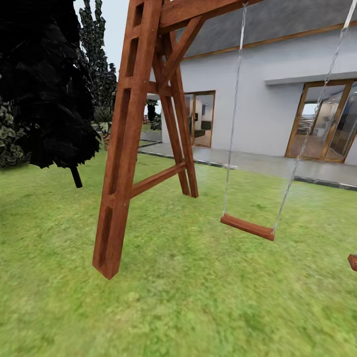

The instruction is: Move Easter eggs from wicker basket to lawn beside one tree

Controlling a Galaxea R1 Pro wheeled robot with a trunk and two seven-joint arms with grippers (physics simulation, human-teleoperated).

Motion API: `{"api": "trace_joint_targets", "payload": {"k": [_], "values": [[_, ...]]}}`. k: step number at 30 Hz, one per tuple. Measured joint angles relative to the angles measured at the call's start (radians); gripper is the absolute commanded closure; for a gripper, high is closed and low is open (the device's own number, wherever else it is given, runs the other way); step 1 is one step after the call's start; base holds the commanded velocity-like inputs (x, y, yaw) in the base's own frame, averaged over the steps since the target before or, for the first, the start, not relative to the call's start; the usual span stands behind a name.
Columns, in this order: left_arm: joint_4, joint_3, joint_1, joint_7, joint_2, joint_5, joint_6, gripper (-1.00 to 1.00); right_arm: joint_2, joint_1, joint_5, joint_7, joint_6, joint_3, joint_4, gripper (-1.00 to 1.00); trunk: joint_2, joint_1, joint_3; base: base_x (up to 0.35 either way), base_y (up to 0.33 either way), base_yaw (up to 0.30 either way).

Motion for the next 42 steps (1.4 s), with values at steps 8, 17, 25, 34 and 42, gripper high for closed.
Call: {"api": "trace_joint_targets", "payload": {"k": [8,17,25,34,42], "values": [[0.008,0.008,0.018,-0.006,0.042,0.008,0.004,-1.0,-0.045,0.008,0.001,-0.008,0.001,0.005,0.021,-1.0,0.0,0.0,0.0,0.004,0.0,0.0],[0.007,0.009,0.019,-0.007,0.043,0.01,-0.001,-1.0,-0.054,0.007,-0.012,-0.014,-0.003,-0.003,0.022,-1.0,0.0,0.0,0.0,0.159,0.0,0.228],[0.007,0.01,0.019,-0.009,0.043,0.009,0.001,-1.0,-0.054,0.007,-0.013,-0.015,-0.003,-0.004,0.022,-1.0,0.0,0.0,0.0,0.0,0.089,0.297],[0.008,0.008,0.018,-0.103,0.046,0.01,0.003,-1.0,-0.056,0.008,0.001,-0.014,-0.003,0.003,0.021,-1.0,0.0,0.0,0.0,0.0,0.316,0.026],[0.007,0.008,0.019,-0.102,0.046,0.01,0.004,-1.0,-0.055,0.007,-0.002,-0.014,-0.003,0.003,0.022,-1.0,0.0,0.0,0.0,0.0,0.314,0.13]]}}
